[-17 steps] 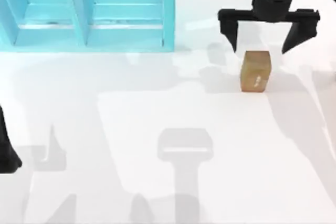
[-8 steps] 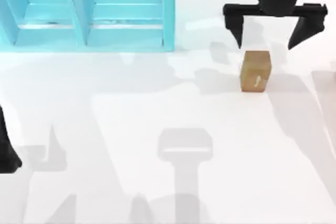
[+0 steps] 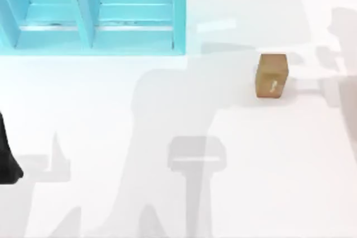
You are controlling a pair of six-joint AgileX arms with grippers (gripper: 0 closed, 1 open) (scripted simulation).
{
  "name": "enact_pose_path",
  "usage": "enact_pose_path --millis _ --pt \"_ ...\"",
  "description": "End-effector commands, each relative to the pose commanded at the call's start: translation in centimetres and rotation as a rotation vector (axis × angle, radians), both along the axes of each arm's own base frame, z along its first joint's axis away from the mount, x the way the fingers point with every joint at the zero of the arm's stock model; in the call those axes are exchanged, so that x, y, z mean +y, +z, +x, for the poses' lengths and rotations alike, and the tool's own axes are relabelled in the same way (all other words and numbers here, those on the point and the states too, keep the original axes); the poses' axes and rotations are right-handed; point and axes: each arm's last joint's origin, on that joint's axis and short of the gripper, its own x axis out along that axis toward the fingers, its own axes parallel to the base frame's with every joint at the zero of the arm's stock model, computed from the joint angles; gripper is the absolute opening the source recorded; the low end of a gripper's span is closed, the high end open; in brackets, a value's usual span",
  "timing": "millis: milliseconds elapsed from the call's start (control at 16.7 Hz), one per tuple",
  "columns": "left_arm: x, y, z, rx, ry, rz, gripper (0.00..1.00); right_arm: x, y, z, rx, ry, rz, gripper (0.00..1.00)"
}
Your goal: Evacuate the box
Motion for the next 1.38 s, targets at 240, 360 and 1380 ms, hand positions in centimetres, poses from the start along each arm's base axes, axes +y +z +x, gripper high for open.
enact_pose_path --millis 240,360,1380 --pt "0.0 0.0 0.0 0.0 0.0 0.0 1.0 -10.1 0.8 -5.7 0.006 0.015 0.005 1.0" --pt "0.0 0.0 0.0 0.0 0.0 0.0 1.0 -12.5 1.2 -8.0 -0.003 0.016 0.003 1.0" --pt "0.0 0.0 0.0 0.0 0.0 0.0 1.0 -13.3 -6.2 -9.1 -0.01 0.017 0.0 1.0"
